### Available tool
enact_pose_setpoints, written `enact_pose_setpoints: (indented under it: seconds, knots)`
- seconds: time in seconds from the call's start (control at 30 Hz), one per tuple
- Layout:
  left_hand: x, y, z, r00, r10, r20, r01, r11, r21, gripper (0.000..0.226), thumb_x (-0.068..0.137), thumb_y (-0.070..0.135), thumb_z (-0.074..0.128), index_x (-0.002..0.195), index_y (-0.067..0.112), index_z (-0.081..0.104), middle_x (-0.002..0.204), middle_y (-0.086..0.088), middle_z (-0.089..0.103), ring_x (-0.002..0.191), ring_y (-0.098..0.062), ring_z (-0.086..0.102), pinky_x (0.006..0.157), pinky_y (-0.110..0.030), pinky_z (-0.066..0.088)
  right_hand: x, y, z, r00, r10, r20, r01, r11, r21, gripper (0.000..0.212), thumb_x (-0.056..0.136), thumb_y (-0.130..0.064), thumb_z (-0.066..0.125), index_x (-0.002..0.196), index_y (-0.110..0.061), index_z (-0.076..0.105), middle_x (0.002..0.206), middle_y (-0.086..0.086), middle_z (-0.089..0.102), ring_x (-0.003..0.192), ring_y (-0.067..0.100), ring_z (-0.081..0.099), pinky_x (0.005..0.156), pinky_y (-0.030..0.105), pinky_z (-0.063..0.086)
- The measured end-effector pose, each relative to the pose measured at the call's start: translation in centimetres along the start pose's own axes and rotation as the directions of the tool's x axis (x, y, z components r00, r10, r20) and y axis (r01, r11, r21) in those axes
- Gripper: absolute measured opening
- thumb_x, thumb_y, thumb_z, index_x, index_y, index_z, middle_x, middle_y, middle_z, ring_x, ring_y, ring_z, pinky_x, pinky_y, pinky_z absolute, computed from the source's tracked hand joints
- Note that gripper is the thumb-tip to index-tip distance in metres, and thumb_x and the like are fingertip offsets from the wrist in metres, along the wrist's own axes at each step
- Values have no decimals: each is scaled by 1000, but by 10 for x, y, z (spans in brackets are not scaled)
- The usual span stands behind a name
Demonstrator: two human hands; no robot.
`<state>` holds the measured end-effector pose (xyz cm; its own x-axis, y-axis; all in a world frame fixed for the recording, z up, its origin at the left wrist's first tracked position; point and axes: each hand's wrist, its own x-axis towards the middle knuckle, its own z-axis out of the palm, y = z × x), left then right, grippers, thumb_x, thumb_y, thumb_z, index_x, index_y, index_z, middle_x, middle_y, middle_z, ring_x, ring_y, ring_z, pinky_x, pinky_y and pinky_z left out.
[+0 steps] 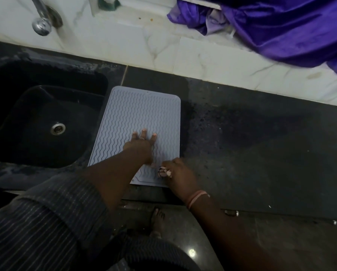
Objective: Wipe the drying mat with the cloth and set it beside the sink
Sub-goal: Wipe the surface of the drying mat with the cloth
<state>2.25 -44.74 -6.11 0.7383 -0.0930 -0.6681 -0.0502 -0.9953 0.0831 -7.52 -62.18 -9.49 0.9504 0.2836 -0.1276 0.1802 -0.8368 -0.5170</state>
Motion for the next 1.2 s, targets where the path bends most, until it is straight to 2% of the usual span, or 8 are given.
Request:
enact_pose_setpoints:
  seconds: [0.2,0.43,0.8,0.93,1.0,1.07,1.13,1.2]
  knots:
    - [-16,-13,15,988,65,-137,-83,989,-126,116,84,43,82,165,32,-1,172,-4,-16,158,-34,-13,123,-59,20,9,-2,-44,954,15,300,-71,982,175,7,84,-15,79,87,-9,75,85,4,74,70,5,65,72,34,59]
    - [-46,-24,60,976,-55,-213,21,987,-159,113,83,55,77,164,32,2,172,-7,-13,157,-39,-9,126,-55,12,78,8,-41,980,165,-109,-144,974,174,21,92,-20,70,112,-13,68,109,11,59,94,23,61,77,27,51]
    - [-44,-20,58,979,-106,-172,67,974,-216,119,81,51,82,163,40,-3,172,2,-15,158,-35,-11,121,-59,24,18,-6,-14,985,-173,-4,172,981,-84,28,81,-8,69,105,-20,74,101,2,61,87,22,61,75,32,48]
    - [-43,-21,56,987,-97,-131,69,977,-202,115,84,53,78,164,37,-5,172,-1,-17,157,-37,-13,123,-58,20,-7,-10,-25,988,-6,152,-30,971,238,20,81,-10,75,100,-17,73,97,4,69,88,16,64,73,30,50]
    - [-42,-22,51,990,-102,-96,74,962,-262,100,90,55,69,164,34,6,172,-8,-10,157,-41,-4,123,-56,21,-5,-15,-35,961,189,202,-275,728,627,21,82,-6,76,102,-8,72,98,12,76,90,22,71,73,32,59]
    - [-52,-19,38,983,-124,-136,40,863,-503,62,99,49,59,153,23,41,161,-10,34,147,-37,33,116,-48,36,-1,-21,-43,922,205,329,-373,237,897,33,84,-7,71,116,3,68,115,21,74,105,32,71,80,35,61]
    - [-73,-10,27,962,-214,-167,-17,566,-824,38,105,46,52,129,18,63,133,-5,62,127,-28,56,103,-38,45,1,-23,-46,906,110,409,-389,-166,906,46,90,-11,64,132,6,60,133,26,65,122,37,63,93,46,59]
    - [-93,-2,16,984,-178,-17,19,200,-980,45,102,56,53,122,18,67,115,6,63,120,-26,60,95,-36,48,3,-23,-45,911,98,400,-357,-299,885,51,94,-11,60,143,3,50,142,27,58,129,40,57,98,53,55]
